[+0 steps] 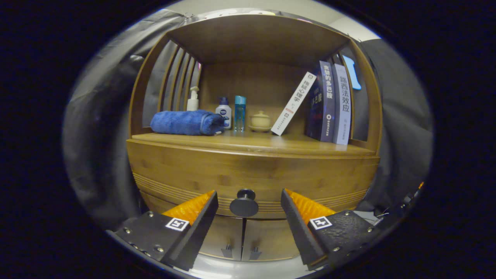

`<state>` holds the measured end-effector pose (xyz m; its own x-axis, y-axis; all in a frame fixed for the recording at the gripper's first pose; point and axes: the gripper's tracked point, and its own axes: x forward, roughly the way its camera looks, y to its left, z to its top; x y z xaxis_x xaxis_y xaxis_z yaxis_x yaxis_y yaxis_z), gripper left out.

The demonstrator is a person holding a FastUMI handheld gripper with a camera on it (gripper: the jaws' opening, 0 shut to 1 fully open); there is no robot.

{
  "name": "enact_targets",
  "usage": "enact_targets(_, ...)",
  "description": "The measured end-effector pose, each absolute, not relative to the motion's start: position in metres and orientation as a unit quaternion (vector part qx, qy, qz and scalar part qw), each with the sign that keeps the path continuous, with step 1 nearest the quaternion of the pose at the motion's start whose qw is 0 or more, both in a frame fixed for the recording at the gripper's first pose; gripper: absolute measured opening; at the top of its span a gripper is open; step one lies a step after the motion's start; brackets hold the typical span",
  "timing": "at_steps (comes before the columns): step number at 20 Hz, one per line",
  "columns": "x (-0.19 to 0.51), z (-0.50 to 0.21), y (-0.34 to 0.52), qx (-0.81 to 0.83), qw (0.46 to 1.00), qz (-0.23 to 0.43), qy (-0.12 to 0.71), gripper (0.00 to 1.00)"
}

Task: Pull open the drawer, take out the items inside it, and place them on the countertop above the cabinet.

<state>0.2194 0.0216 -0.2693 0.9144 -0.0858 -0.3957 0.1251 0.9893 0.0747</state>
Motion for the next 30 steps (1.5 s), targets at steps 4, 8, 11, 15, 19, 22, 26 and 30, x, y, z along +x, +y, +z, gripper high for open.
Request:
enact_targets(4,0.235,-0.283,0.025,0.075,0.972,-0.054,0.216,0.75)
enact_targets(8,0.236,-0.279,0.029,0.059,0.974,-0.086,0.203,0.53)
enact_targets(11,0.238,-0.282,0.029,0.05,0.977,-0.096,0.186,0.42)
enact_targets(15,0.24,-0.284,0.029,0.076,0.973,-0.09,0.201,0.33)
enact_targets(19,0.231,-0.284,0.027,0.077,0.971,-0.093,0.208,0.25)
enact_targets(22,0.213,-0.28,0.028,0.079,0.972,-0.088,0.206,0.25)
enact_targets(26,0.176,-0.269,0.03,0.067,0.974,-0.086,0.198,0.25)
enact_targets(30,0.138,-0.258,0.035,0.065,0.976,-0.082,0.191,0.25)
